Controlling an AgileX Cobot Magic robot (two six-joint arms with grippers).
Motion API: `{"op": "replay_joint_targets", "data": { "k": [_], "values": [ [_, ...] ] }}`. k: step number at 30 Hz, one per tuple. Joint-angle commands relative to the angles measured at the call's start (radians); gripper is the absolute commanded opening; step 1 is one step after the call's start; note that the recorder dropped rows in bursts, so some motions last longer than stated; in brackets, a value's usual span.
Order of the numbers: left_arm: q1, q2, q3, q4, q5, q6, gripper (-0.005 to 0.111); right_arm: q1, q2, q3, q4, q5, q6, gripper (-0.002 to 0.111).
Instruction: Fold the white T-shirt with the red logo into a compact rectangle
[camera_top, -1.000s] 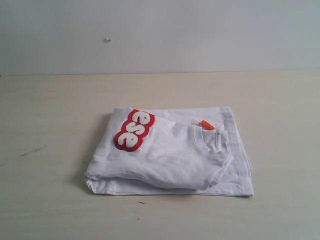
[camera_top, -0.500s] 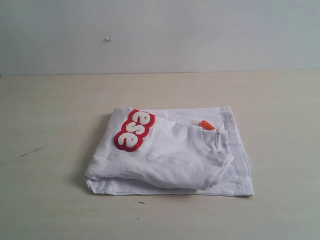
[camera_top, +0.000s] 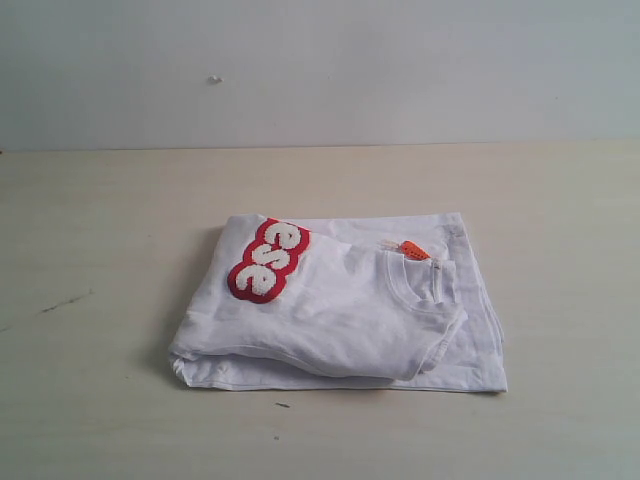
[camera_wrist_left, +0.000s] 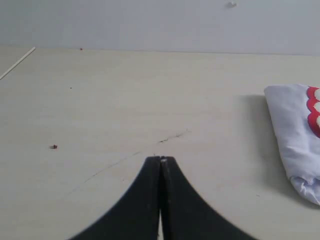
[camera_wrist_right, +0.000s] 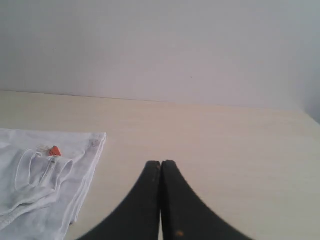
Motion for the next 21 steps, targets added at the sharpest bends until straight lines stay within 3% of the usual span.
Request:
{"op": "replay_joint_targets", "data": {
  "k": [1,7,12,21],
  "values": [
    [0.003,-0.004,0.002,0.0,-0.012,0.004,0.0,-0.005,-0.004,0.004,0.0,-0.054,-0.008,0.0],
    [0.003,-0.004,0.002,0.0,-0.012,0.004,0.0,-0.005,-0.004,0.004,0.094,-0.336,0.003,0.0],
    [0.003,-0.004,0.002,0.0,-0.012,0.004,0.0,-0.005,-0.004,-0.05,0.107,-0.363,0.017,0.0],
    [0.003,-0.004,0.002,0.0,-0.012,0.004,0.0,-0.005,-0.004,-0.362,0.117,0.018,-0.035,0.0]
  ]
}}
